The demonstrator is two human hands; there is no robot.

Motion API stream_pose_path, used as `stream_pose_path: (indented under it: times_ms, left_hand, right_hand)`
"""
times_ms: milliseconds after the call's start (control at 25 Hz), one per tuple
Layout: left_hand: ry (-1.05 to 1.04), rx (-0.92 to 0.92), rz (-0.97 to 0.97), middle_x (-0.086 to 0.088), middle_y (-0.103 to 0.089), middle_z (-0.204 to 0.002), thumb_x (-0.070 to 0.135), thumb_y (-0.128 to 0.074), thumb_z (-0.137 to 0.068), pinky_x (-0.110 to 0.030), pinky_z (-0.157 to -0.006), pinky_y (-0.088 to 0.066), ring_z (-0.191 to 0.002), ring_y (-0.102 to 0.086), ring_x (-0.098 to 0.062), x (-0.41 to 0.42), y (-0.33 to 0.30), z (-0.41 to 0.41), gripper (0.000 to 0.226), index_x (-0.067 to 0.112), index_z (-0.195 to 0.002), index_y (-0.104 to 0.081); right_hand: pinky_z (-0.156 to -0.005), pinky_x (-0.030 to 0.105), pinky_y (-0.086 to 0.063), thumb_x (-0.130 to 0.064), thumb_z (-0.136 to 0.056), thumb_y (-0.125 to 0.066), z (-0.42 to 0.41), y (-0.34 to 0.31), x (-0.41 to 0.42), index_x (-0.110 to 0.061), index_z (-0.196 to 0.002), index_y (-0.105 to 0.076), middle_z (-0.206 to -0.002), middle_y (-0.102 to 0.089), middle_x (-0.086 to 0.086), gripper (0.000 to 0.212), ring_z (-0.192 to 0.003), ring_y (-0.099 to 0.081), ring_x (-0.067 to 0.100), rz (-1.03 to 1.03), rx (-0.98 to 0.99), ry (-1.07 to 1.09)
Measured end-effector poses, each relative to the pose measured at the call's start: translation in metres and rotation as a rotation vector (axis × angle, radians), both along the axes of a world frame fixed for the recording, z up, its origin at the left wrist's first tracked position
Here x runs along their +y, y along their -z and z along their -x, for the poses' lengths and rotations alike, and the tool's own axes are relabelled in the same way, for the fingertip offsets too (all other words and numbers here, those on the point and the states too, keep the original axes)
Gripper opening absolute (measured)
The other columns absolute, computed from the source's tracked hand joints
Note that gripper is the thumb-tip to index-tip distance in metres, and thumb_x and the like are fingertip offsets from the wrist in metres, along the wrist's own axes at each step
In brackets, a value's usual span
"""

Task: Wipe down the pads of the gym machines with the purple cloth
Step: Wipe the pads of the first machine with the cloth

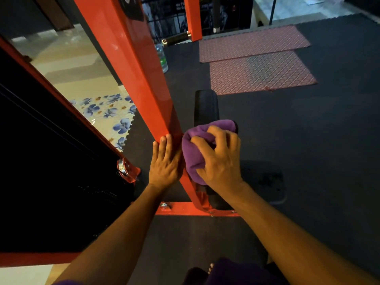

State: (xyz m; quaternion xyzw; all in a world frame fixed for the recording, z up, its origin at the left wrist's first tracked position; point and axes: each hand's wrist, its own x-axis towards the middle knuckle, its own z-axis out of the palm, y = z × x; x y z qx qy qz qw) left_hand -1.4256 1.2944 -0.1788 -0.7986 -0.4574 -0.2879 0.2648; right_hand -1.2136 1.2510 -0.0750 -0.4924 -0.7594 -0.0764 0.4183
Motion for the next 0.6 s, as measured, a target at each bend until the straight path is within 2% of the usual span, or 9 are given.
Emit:
stream_pose_path:
  times_ms: [120,200,280,360,440,520,600]
  left_hand:
    - [-0.001,-0.021,0.101,-0.012,0.007,-0.173,0.027,-0.051,-0.102,-0.053,-0.129,-0.002,-0.160,0.001,-0.033,-0.013,0.026,-0.005,0.059,0.004,-0.155,-0.038]
    - [-0.093,-0.043,0.145,-0.011,0.009,-0.173,0.030,-0.046,-0.105,-0.051,-0.129,0.000,-0.160,0.004,-0.033,-0.014,0.036,-0.013,0.051,0.003,-0.149,-0.051]
    - [-0.168,-0.060,0.186,-0.010,0.013,-0.172,0.031,-0.048,-0.104,-0.051,-0.129,0.003,-0.159,0.009,-0.033,-0.011,0.037,-0.020,0.052,0.004,-0.148,-0.052]
    - [-0.210,-0.047,0.192,-0.009,0.017,-0.172,0.034,-0.044,-0.105,-0.050,-0.129,0.006,-0.159,0.013,-0.032,-0.011,0.037,-0.023,0.054,0.006,-0.151,-0.045]
    - [-0.231,-0.059,0.229,-0.008,0.020,-0.171,0.036,-0.040,-0.106,-0.049,-0.128,0.008,-0.158,0.016,-0.031,-0.014,0.037,-0.024,0.055,0.008,-0.154,-0.038]
    - [-0.250,-0.077,0.276,-0.007,0.021,-0.171,0.037,-0.035,-0.108,-0.049,-0.129,0.007,-0.158,0.017,-0.030,-0.018,0.036,-0.025,0.055,0.010,-0.157,-0.033]
    - [-0.254,-0.073,0.303,-0.008,0.021,-0.171,0.037,-0.031,-0.110,-0.050,-0.129,0.006,-0.158,0.016,-0.032,-0.023,0.032,-0.029,0.055,0.012,-0.159,-0.029]
  right_hand:
    - [-0.076,0.042,-0.055,-0.032,-0.060,-0.079,-0.019,0.040,-0.007,-0.019,-0.124,-0.048,-0.127,-0.035,0.011,0.072,-0.111,-0.039,0.033,-0.003,0.017,-0.120]
    - [-0.065,0.037,-0.057,-0.019,-0.050,-0.091,-0.030,0.088,-0.024,-0.019,-0.121,-0.049,-0.120,-0.037,0.012,0.082,-0.104,-0.043,0.030,0.130,-0.042,-0.144]
    - [-0.056,0.033,-0.057,-0.012,-0.047,-0.096,-0.034,0.136,-0.043,-0.023,-0.116,-0.050,-0.114,-0.040,0.010,0.084,-0.098,-0.051,0.029,0.361,-0.061,-0.086]
    - [-0.052,0.032,-0.057,-0.009,-0.050,-0.095,-0.029,0.168,-0.055,-0.025,-0.112,-0.049,-0.113,-0.043,0.009,0.079,-0.095,-0.058,0.030,0.541,-0.001,-0.036]
    - [-0.058,0.033,-0.058,-0.007,-0.059,-0.089,-0.024,0.186,-0.061,-0.025,-0.114,-0.050,-0.116,-0.046,0.011,0.069,-0.098,-0.058,0.031,0.688,0.012,-0.042]
    - [-0.073,0.037,-0.055,-0.003,-0.071,-0.080,-0.027,0.197,-0.066,-0.022,-0.120,-0.055,-0.120,-0.044,0.010,0.058,-0.105,-0.058,0.034,0.824,0.063,-0.012]
    - [-0.085,0.029,-0.049,0.006,-0.077,-0.072,-0.035,0.190,-0.075,-0.016,-0.123,-0.056,-0.121,-0.043,0.008,0.053,-0.108,-0.059,0.034,0.852,0.299,0.042]
